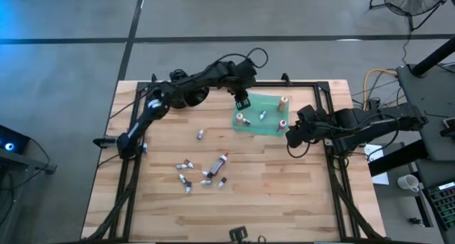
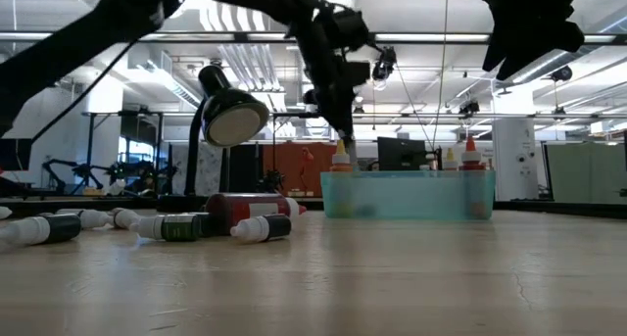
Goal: Pick & Place food coloring
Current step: Put the large green food coloring bottle into the green bin, then put the large red food coloring bottle into the green bin
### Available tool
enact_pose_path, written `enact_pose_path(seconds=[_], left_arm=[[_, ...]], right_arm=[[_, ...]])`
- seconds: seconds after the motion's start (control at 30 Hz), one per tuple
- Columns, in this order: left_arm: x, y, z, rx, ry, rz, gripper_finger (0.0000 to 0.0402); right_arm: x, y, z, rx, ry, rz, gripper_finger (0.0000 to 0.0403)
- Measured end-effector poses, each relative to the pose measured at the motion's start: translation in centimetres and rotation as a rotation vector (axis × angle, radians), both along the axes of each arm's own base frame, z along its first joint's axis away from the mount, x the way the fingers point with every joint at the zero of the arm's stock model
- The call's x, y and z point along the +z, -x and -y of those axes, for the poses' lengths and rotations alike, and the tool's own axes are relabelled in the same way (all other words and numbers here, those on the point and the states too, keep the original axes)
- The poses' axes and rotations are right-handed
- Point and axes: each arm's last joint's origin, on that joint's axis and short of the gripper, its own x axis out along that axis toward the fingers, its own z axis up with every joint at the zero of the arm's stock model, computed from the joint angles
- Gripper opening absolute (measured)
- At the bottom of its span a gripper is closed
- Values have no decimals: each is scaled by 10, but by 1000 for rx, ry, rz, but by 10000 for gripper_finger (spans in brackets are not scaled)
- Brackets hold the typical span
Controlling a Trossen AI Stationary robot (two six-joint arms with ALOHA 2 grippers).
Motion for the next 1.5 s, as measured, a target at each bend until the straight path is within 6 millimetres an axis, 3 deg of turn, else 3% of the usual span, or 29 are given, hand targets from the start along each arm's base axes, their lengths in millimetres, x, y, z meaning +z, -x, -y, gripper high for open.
enact_pose_path(seconds=[0.27, 0.6, 1.17, 1.5], left_arm=[[-31, -13, -24, 35, -7, 22, 92], [-54, -8, -32, 68, 36, -44, 103], [-52, -11, -31, 62, 35, -7, 181], [-21, -3, -14, 65, 1, -40, 190]], right_arm=[[0, 0, 1, -67, -19, 35, 169], [-1, 0, 1, -90, -32, 45, 169], [-2, 0, 1, -103, -38, 49, 169], [-4, 1, 1, -84, -26, 27, 169]])
